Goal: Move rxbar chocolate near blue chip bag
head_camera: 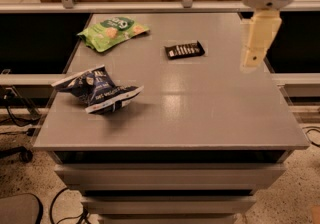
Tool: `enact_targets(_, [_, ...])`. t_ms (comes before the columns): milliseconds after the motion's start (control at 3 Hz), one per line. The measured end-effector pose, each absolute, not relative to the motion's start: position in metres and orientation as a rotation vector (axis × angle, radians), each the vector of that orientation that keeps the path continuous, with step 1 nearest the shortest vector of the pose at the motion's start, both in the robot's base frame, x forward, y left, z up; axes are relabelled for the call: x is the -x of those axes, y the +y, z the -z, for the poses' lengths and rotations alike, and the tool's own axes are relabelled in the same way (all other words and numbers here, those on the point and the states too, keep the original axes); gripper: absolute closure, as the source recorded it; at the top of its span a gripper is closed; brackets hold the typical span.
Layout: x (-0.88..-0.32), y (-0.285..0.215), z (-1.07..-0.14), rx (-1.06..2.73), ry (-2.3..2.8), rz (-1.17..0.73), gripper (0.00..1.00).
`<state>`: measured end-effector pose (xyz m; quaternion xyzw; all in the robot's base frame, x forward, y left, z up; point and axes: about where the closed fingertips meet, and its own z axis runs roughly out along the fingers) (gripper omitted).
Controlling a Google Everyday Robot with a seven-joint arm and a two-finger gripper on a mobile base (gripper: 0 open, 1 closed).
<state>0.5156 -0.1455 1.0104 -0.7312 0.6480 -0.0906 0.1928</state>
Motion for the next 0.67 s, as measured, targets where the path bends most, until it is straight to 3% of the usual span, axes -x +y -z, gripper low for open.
enact_targets(667, [-0.589,-0.086,-0.991,2.283,1.629,0.322,0.0])
